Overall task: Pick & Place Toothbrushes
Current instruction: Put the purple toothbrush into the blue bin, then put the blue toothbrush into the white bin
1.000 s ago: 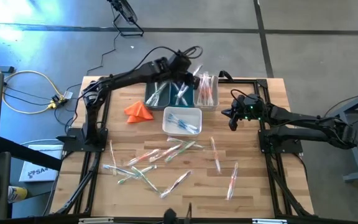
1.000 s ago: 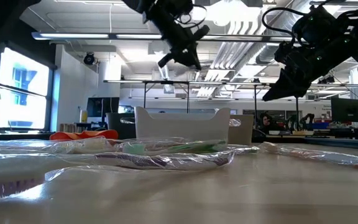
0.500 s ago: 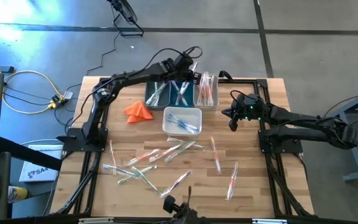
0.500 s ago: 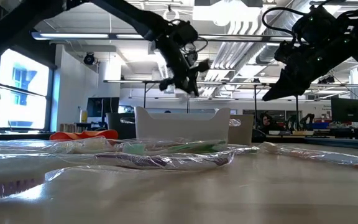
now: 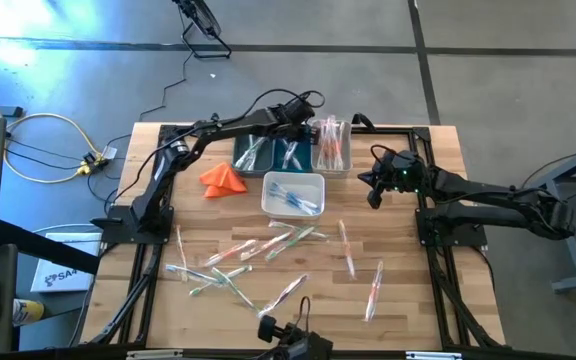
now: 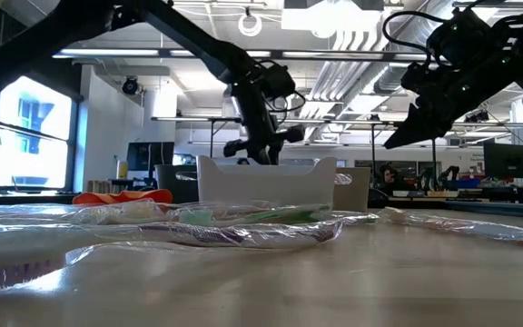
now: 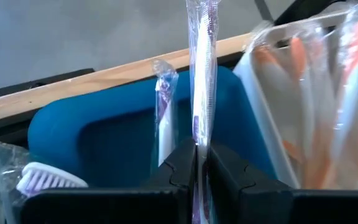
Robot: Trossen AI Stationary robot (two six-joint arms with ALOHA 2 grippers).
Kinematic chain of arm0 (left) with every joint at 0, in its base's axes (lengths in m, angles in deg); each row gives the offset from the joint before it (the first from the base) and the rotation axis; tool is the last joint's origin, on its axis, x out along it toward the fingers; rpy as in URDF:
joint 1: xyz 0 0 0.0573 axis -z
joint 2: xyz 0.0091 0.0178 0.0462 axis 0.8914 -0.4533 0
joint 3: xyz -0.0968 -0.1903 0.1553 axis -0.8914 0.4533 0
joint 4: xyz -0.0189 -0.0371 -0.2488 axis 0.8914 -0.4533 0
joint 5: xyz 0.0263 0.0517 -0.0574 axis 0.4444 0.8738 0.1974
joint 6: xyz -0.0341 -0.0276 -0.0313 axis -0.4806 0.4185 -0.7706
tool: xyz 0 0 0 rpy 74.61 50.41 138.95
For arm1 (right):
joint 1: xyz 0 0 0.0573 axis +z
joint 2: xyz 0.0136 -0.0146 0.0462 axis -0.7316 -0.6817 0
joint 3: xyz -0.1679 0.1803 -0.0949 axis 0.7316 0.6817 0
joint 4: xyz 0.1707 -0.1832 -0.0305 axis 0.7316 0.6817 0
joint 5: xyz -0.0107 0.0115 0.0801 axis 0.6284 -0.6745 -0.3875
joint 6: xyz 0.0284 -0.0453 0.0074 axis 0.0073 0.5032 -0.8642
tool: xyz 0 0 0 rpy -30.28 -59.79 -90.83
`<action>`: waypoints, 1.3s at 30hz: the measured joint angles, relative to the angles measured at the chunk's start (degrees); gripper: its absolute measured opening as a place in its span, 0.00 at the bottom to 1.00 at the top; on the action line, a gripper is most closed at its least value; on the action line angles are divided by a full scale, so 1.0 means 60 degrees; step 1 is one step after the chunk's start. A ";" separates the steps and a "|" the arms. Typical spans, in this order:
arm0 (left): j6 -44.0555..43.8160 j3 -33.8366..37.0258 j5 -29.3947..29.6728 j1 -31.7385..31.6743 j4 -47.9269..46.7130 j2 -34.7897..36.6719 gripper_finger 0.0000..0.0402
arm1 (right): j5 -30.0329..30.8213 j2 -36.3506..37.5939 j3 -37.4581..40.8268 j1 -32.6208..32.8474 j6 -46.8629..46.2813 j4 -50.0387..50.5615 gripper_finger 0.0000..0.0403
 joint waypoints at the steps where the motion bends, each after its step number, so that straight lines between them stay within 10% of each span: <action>1: -0.0002 0.0000 0.0072 0.0003 0.0004 -0.0048 0.07 | 0.0008 0.0000 0.0000 -0.0004 0.0002 0.0004 0.01; 15: -0.0005 0.0004 0.0285 0.0007 -0.0158 -0.0093 0.08 | 0.0006 0.0000 0.0000 -0.0004 0.0183 0.0000 0.01; 27: 0.0520 0.0004 -0.0205 0.0007 -0.0113 -0.0089 0.41 | 0.0007 0.0000 0.0000 -0.0004 0.0180 0.0000 0.01; 39: 0.0919 -0.0007 -0.1031 -0.0202 -0.0080 0.0335 0.44 | 0.0008 0.0000 0.0000 -0.0004 0.0184 -0.0004 0.01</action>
